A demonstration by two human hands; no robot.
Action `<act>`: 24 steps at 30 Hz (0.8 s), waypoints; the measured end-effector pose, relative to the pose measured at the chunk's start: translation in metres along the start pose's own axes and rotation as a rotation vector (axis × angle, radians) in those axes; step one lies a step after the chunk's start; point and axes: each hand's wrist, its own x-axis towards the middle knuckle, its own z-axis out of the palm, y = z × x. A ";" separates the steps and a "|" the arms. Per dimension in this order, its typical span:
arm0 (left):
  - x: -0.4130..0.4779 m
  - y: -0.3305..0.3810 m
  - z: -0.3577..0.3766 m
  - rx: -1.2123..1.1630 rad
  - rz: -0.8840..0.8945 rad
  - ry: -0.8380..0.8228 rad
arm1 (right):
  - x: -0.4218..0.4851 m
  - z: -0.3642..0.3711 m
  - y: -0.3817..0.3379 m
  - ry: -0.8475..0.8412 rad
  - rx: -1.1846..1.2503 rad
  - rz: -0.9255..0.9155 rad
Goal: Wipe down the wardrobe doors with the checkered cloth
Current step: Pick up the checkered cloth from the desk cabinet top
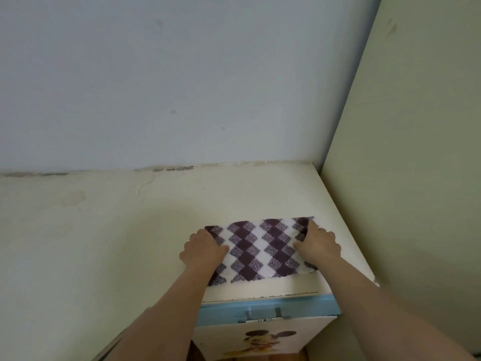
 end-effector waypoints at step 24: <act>-0.035 0.055 -0.061 -1.050 0.243 -0.123 | -0.007 -0.017 0.025 0.087 0.311 0.078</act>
